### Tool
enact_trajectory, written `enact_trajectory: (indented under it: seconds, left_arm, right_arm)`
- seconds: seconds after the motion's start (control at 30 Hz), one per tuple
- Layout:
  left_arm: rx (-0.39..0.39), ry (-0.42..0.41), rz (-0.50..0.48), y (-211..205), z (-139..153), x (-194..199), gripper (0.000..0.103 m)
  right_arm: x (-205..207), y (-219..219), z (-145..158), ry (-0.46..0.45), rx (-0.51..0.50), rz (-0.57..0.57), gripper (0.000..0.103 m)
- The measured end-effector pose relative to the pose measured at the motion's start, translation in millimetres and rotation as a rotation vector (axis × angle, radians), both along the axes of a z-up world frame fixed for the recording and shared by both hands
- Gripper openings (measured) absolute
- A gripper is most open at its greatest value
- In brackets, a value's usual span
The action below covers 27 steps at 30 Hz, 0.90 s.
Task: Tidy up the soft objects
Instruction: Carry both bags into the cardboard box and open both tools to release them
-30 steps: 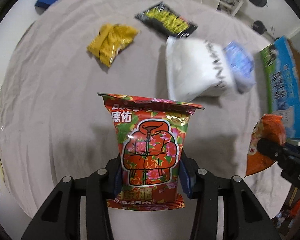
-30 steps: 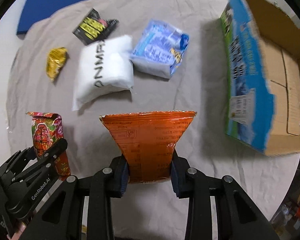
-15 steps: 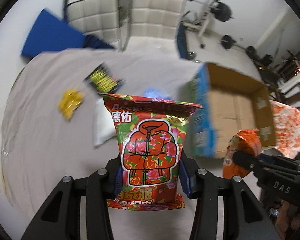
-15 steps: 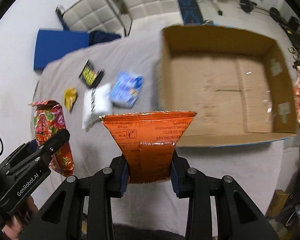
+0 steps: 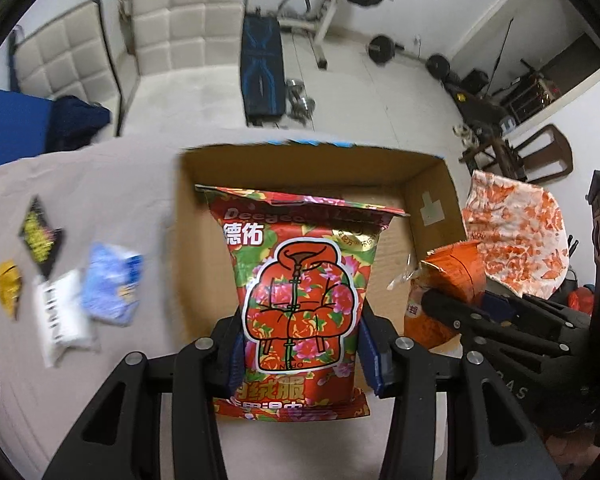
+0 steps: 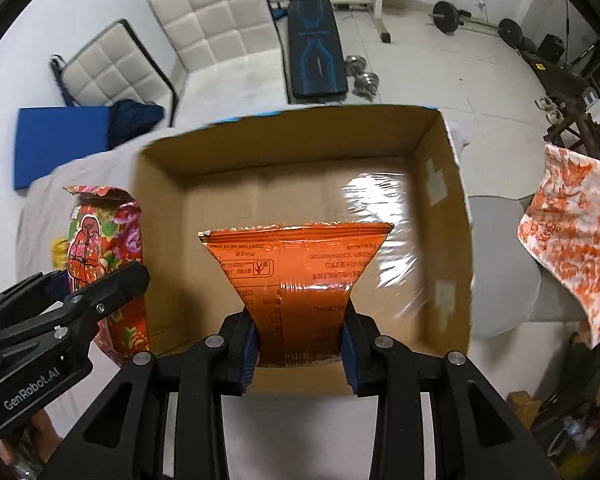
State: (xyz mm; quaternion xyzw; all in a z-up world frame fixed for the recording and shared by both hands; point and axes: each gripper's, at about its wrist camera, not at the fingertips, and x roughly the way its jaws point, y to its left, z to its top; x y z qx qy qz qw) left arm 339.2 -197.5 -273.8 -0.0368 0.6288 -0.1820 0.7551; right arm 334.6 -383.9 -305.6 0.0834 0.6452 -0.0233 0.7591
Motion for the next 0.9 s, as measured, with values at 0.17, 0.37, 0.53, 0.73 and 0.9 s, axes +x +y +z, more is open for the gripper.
enact_trajectory:
  seconds: [0.17, 0.37, 0.53, 0.73, 0.9]
  left_arm:
    - [-0.039, 0.145, 0.024, -33, -51, 38, 0.043]
    - [-0.073, 0.239, 0.043, -56, -95, 63, 0.041]
    - [-0.053, 0.252, 0.029, -68, -112, 80, 0.043]
    - [-0.065, 0.259, 0.052, -68, -110, 86, 0.048]
    - [0.008, 0.194, 0.039, -71, -96, 80, 0.060]
  right_arm:
    - [43, -30, -49, 0.058, -0.047, 0.034, 0.037]
    - [86, -48, -100, 0.116, -0.068, 0.068, 0.037]
    - [106, -65, -121, 0.152, -0.070, 0.060, 0.038]
    - [115, -74, -130, 0.161, -0.035, 0.047, 0.049]
    - [112, -74, -122, 0.150, -0.024, 0.034, 0.059]
